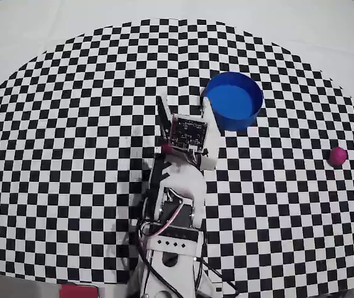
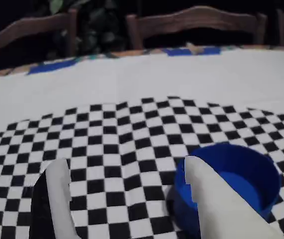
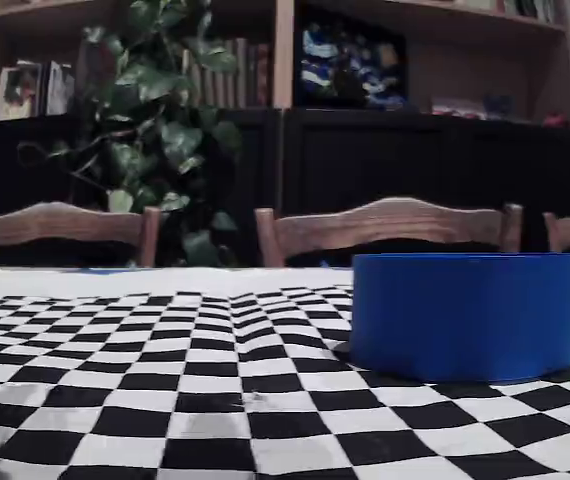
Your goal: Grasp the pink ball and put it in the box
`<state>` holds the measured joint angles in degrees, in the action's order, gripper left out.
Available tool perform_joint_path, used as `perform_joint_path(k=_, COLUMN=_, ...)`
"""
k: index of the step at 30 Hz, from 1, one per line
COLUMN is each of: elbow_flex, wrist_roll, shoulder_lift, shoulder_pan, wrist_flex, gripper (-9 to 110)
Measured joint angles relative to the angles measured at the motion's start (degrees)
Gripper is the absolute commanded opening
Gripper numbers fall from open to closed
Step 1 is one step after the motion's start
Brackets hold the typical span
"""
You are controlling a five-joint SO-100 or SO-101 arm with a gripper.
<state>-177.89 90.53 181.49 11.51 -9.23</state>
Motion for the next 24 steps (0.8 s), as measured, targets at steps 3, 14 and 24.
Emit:
perform_joint_path(k=3, elbow_flex=0.00, wrist_roll=0.00, shoulder_lift=-0.44, shoulder_pan=2.20, wrist_flex=0.00, gripper=26)
perform_joint_path(k=14, elbow_flex=0.00, wrist_roll=0.00, shoulder_lift=-2.02, shoulder_pan=12.48, wrist_flex=0.09, gripper=26)
perform_joint_path(k=24, elbow_flex=0.00, wrist_roll=0.00, shoulder_lift=-2.02, shoulder_pan=18.81, wrist_flex=2.29, gripper=26)
